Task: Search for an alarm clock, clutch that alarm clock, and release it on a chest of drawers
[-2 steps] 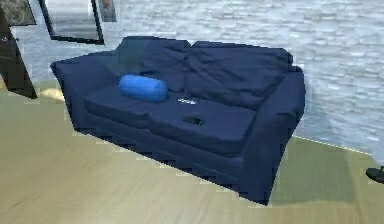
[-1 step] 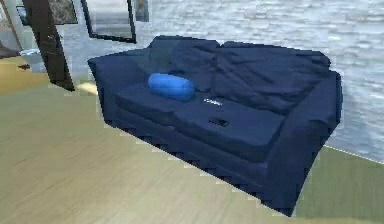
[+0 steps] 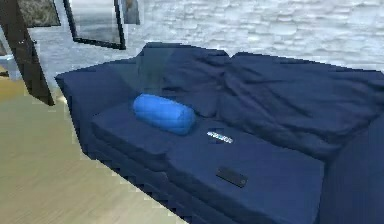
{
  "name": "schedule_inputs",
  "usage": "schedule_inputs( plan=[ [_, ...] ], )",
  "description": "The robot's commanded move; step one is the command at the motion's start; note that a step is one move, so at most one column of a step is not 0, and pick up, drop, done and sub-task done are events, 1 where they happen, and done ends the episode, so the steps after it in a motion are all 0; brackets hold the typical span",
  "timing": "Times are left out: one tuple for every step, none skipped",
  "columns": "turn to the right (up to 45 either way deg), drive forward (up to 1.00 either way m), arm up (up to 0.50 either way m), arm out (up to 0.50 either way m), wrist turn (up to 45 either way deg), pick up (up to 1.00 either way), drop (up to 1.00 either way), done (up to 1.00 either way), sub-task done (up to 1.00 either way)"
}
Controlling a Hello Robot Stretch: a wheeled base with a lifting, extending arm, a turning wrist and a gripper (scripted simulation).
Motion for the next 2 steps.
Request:
schedule_inputs(
  plan=[
    [-45.0, 0.0, 0.0, 0.0, 0.0, 0.0, 0.0, 0.0, 0.0],
    [-9.0, 0.0, 0.0, 0.0, 0.0, 0.0, 0.0, 0.0, 0.0]
  ],
)
